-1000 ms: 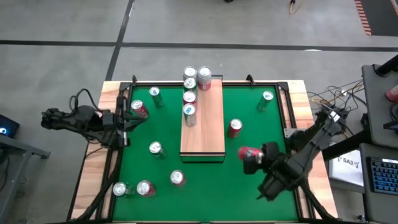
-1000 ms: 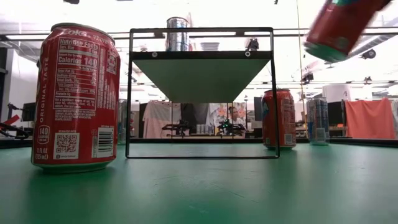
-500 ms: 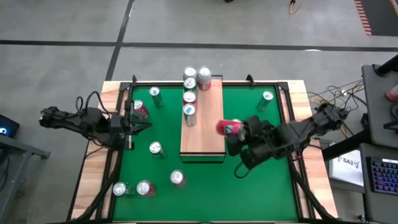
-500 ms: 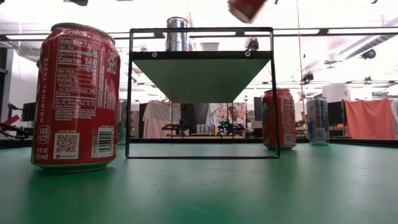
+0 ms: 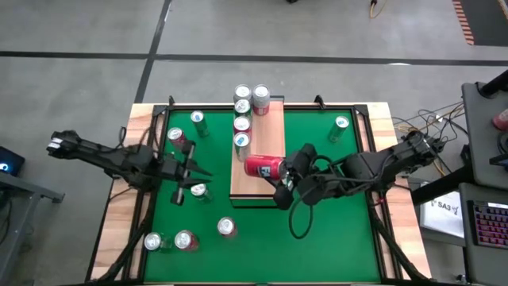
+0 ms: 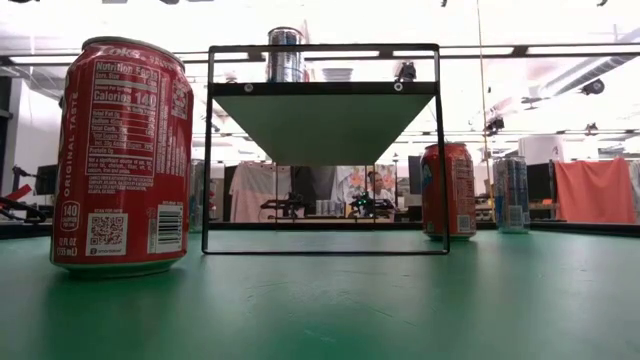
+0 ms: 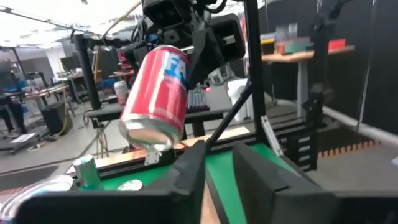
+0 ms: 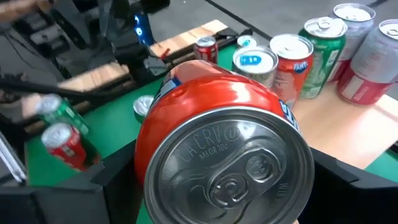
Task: Place canned beverage on shelf
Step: Put the orange can on the shelf
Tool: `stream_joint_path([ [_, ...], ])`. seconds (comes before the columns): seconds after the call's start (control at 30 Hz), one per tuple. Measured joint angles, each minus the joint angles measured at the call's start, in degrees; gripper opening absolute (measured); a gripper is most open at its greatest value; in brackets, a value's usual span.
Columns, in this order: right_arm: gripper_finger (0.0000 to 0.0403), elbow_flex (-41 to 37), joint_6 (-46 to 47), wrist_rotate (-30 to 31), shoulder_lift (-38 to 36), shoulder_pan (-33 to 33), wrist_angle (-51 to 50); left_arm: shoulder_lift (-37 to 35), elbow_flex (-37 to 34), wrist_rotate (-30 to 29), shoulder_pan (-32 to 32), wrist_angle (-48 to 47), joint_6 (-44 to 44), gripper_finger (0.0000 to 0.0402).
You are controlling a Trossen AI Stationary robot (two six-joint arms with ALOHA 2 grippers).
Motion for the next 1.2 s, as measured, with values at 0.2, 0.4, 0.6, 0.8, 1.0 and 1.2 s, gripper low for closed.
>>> stream_joint_path([
  [0.2,0.0295,-0.93,-2.11,-2.41,2.03,0.02,0.89,8.41,6.26,-1.40,0.01,-0.35,4.50,0.0183],
  [0.4,0.0295,-0.83,-2.12,-3.28,3.41,0.02,1.99,16.34,14.48,-8.06,0.07,-6.07,6.86,0.0298],
  [0.6,0.0295,-0.80,-2.05,-2.80,3.93,-0.17,2.22,23.70,22.94,-8.25,0.04,-15.74,7.37,0.0335],
  [0.8,0.0295,-0.78,-2.09,-3.18,3.93,-0.74,2.07,28.82,26.10,-10.50,0.04,-17.91,7.20,0.0336],
  [1.0,0.0295,-0.78,-2.05,-2.73,3.93,-0.75,3.13,31.38,26.04,-16.93,-0.02,-17.68,6.99,0.0332],
  [1.2,0.0295,-0.78,-0.95,-2.85,3.93,-1.25,5.58,32.98,26.02,-18.14,-0.02,-14.92,7.00,0.0331],
])
